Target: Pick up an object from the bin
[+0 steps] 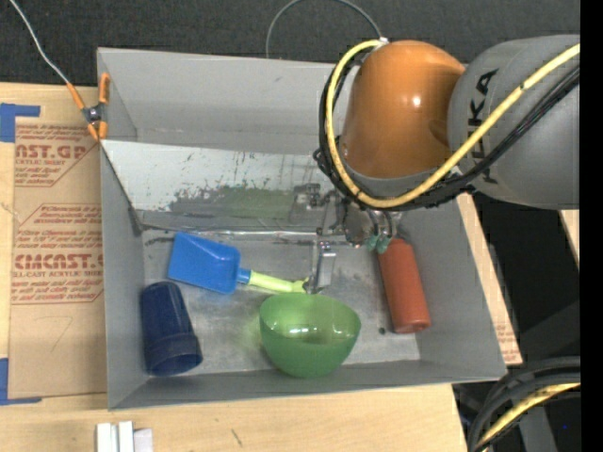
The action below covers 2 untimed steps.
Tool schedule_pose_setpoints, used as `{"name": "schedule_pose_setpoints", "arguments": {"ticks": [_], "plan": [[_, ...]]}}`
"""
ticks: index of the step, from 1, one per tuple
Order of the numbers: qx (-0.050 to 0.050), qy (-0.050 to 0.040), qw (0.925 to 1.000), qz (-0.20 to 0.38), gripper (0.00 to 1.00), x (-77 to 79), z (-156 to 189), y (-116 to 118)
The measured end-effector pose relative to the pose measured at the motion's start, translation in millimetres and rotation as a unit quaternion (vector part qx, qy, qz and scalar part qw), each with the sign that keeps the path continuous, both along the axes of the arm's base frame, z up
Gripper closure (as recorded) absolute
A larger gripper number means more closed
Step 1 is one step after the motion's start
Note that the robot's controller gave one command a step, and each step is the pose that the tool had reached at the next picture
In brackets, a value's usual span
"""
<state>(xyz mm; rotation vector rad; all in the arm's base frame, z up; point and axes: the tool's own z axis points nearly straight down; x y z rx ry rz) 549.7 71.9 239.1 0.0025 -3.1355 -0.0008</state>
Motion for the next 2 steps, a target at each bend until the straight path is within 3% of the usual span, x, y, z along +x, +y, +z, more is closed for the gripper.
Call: {"name": "schedule_pose_setpoints", "arguments": {"ticks": [1,2], "plan": [[0.0,-0.0041,1.0,-0.001,0.0,1.5,5,0],[0.001,-0.0044,1.0,-0.002,0.0,-19.3,-67,19]]}}
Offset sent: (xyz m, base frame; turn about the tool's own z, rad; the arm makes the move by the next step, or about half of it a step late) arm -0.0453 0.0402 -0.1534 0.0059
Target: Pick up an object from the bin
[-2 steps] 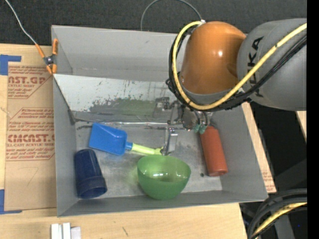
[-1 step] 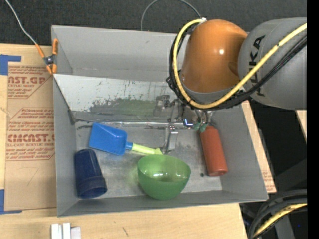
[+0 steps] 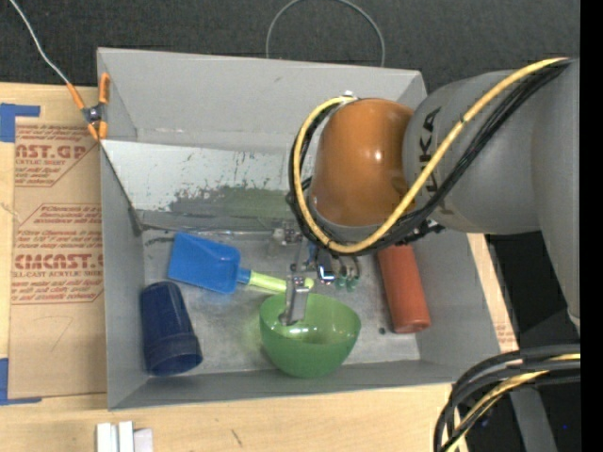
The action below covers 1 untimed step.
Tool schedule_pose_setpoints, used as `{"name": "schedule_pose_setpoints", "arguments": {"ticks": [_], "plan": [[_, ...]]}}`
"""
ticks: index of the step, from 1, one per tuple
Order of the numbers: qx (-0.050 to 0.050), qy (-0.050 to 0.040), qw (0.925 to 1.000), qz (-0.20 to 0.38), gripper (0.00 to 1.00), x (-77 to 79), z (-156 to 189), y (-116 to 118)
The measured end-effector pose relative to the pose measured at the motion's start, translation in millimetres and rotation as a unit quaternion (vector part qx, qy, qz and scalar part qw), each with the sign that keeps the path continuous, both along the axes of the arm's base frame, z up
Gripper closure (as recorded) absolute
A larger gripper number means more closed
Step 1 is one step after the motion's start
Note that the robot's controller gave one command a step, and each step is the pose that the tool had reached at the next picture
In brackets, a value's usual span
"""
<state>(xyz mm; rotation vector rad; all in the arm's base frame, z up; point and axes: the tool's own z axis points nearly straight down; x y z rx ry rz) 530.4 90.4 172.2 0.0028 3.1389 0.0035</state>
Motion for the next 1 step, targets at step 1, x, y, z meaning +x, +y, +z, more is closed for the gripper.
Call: {"name": "schedule_pose_setpoints", "arguments": {"ticks": [1], "plan": [[-0.001,-0.0003,0.9941,0.109,0.0,-12.7,-58.8,31.9]]}}
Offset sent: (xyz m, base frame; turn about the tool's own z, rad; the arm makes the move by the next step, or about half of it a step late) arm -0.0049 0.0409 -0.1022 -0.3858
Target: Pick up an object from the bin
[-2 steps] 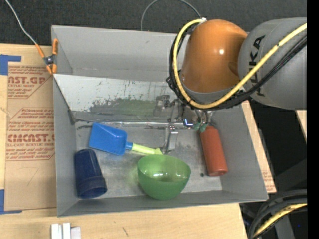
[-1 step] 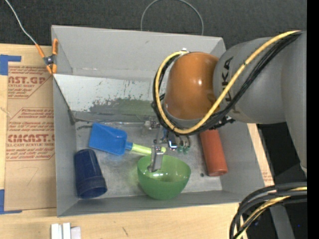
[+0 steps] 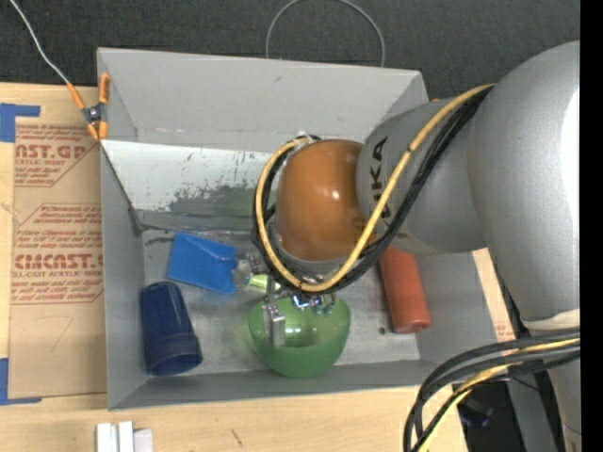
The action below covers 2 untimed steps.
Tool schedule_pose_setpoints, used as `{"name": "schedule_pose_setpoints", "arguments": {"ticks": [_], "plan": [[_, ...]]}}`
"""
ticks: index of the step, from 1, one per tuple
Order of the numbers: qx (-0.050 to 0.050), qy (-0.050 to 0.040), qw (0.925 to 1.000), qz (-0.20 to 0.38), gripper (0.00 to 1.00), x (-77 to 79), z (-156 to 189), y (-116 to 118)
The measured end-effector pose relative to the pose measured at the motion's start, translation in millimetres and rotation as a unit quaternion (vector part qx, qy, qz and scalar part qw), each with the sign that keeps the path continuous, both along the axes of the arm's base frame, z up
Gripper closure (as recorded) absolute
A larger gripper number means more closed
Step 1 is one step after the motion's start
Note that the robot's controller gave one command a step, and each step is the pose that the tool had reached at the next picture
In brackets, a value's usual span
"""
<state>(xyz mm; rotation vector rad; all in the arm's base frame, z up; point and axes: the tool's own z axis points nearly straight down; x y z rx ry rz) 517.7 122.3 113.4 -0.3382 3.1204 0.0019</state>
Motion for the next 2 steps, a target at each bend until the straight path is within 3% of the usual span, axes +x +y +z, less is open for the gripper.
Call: {"name": "schedule_pose_setpoints", "arguments": {"ticks": [1,2], "plan": [[0.001,-0.0015,0.9965,0.084,1.0,8.3,-43.2,10.0],[0.001,-0.0014,0.9965,0.083,1.0,8.3,-43.2,9.9]]}}
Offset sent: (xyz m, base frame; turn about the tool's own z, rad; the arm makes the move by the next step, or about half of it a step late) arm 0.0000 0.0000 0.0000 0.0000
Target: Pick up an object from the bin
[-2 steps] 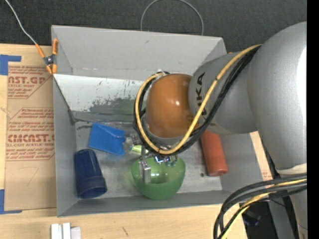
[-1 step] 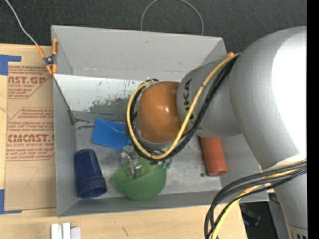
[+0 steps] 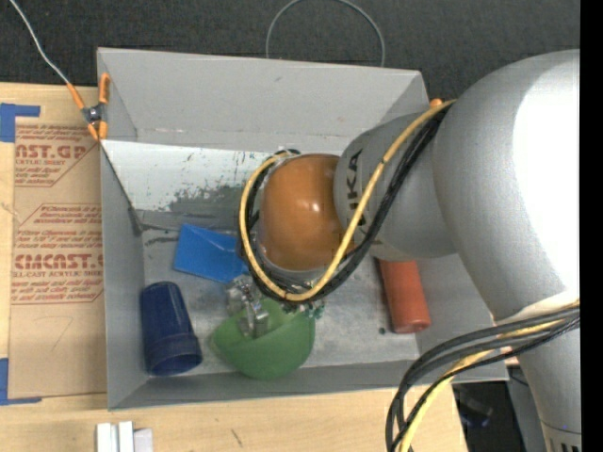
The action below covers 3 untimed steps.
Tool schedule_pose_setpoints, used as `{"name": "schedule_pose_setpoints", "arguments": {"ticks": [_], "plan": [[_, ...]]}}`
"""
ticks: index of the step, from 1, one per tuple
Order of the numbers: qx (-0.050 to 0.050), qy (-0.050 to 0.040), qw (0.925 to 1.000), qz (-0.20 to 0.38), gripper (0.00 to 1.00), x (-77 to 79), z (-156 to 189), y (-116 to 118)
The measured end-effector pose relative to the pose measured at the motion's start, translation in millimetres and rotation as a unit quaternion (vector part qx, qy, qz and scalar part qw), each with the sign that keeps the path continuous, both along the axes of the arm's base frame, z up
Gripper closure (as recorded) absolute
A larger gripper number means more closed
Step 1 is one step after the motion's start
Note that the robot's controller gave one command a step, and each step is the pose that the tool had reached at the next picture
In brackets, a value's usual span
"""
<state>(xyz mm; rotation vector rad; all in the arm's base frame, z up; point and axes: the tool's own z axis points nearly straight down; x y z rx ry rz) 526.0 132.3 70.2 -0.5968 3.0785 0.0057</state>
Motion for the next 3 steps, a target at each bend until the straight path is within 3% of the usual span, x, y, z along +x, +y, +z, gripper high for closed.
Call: {"name": "schedule_pose_setpoints", "arguments": {"ticks": [1,2,3], "plan": [[0.001,-0.0018,1.0,0.008,1.0,-19.0,9,4],[0.001,-0.0021,0.9999,0.011,1.0,-23.3,19,10],[0.002,-0.0042,0.9997,0.023,1.0,-35.2,65,3]]}}
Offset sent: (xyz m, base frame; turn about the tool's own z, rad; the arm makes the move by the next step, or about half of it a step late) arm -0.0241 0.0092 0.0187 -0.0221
